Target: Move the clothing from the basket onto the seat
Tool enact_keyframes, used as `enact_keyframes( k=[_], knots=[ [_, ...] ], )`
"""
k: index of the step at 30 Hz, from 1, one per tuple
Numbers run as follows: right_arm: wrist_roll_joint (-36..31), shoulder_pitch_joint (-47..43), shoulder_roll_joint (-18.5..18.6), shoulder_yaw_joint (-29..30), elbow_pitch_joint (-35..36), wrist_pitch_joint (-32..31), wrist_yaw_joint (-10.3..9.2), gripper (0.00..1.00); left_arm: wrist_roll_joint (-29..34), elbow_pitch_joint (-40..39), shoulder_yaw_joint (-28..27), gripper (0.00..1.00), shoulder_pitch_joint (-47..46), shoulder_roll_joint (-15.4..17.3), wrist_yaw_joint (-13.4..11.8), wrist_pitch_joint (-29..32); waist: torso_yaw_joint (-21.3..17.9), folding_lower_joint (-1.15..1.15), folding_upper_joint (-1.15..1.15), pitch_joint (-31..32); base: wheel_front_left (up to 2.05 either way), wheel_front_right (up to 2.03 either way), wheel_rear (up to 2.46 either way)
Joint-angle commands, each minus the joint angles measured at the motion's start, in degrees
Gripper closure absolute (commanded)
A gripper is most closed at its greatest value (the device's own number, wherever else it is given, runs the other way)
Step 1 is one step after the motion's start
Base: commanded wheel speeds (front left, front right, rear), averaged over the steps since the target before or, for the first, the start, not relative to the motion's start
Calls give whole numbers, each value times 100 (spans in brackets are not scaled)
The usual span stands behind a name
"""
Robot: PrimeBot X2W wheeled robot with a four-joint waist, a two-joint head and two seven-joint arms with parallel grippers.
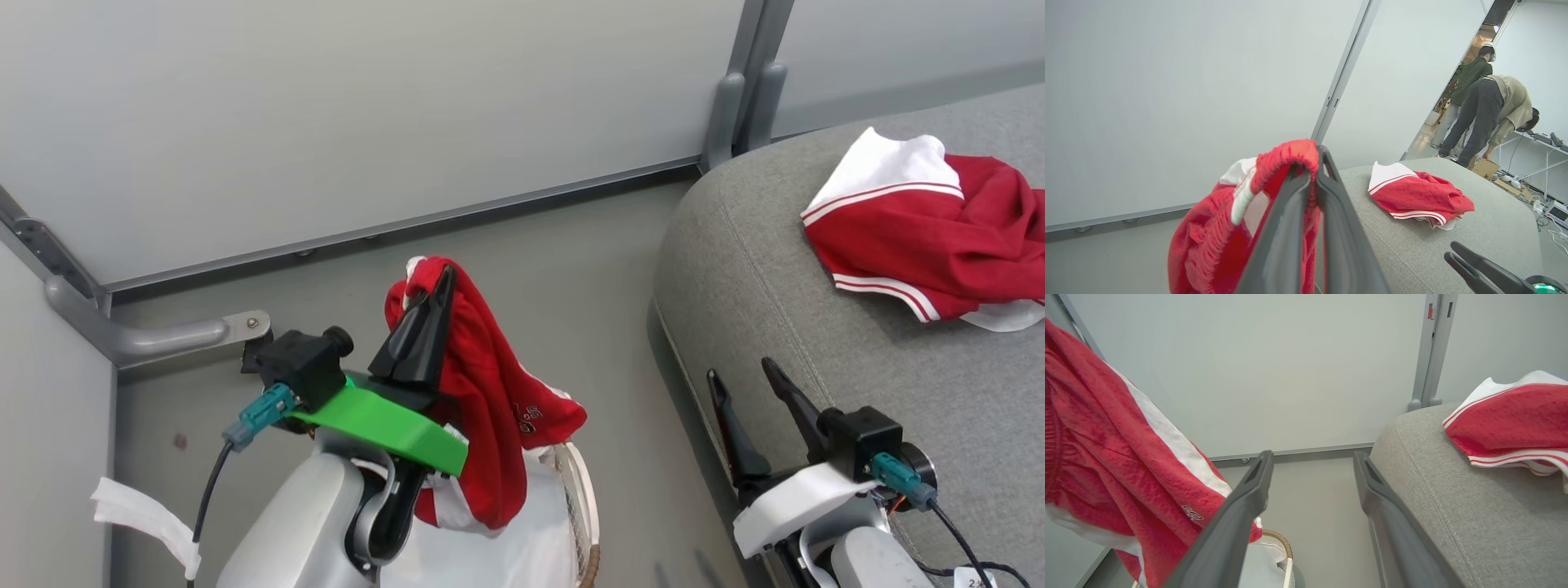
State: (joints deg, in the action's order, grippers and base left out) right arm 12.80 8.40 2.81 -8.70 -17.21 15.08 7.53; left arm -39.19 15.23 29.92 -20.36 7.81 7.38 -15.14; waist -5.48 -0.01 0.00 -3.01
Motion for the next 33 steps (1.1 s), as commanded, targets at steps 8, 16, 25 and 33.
enact_keyframes(
  k=[8,16,25,33],
  knots=[
    [-347,-134,21,-507,-221,14,-8,0,112,-330,160,100,-568,-149,20,0,301,1,0,60,0,0,0],
    [-398,388,174,-1572,-447,14,-8,0,136,-399,358,100,-1048,-309,20,1,531,1,0,-99,0,0,0],
    [-426,1300,155,-2262,-1198,14,-8,0,93,-420,738,100,-1379,-447,20,2,807,1,0,-243,0,0,0],
    [-345,1916,30,-2318,-1967,14,-8,97,-63,-301,1245,100,-1586,-484,21,2,1102,1,0,-389,0,0,0]
  ],
)
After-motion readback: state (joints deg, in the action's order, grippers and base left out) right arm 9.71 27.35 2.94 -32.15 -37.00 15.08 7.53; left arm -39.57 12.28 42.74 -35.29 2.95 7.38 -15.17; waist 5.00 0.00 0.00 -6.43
